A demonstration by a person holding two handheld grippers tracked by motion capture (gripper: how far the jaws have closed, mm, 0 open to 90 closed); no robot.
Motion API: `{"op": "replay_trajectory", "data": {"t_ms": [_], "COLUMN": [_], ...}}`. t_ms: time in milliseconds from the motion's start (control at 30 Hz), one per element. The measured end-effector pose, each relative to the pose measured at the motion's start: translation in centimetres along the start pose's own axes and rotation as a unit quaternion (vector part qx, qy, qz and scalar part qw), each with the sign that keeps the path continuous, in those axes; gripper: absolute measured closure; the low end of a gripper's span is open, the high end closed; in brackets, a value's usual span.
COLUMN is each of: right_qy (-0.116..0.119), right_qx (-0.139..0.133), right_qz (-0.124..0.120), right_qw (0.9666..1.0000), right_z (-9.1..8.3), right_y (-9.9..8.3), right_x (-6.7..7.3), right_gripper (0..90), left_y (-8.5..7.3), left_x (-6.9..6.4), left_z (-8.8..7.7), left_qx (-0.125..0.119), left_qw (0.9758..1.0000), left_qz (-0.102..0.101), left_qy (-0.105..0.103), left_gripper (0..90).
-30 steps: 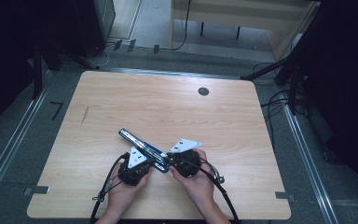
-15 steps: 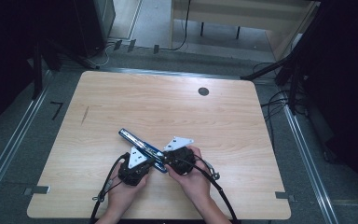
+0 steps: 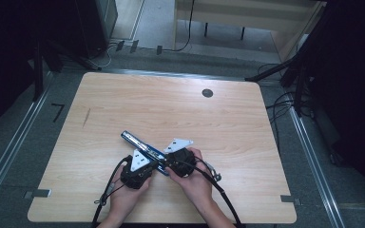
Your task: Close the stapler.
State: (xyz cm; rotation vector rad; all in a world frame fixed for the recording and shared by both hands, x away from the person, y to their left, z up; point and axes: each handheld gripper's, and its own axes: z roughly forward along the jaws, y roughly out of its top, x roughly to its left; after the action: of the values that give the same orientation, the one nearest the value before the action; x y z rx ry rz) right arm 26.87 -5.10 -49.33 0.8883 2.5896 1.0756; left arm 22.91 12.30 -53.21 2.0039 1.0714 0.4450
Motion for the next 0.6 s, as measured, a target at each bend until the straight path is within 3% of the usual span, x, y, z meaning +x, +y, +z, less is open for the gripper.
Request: {"op": "replay_trajectory", "data": {"t_ms": [600], "right_qy": [0.005], "right_qx": [0.014], "right_qz": [-0.004], "right_qw": [0.9999], "right_z": [0.41], "right_y": [0.44], "right_x": [-0.24], "right_gripper": [79.5], "left_y": [0.0], "left_x": [0.0], "left_z": [0.01], "left_qx": [0.0], "left_qw": [1.0], "left_qz": [-0.001], "left_qy": [0.0], "left_gripper": [90.0]}}
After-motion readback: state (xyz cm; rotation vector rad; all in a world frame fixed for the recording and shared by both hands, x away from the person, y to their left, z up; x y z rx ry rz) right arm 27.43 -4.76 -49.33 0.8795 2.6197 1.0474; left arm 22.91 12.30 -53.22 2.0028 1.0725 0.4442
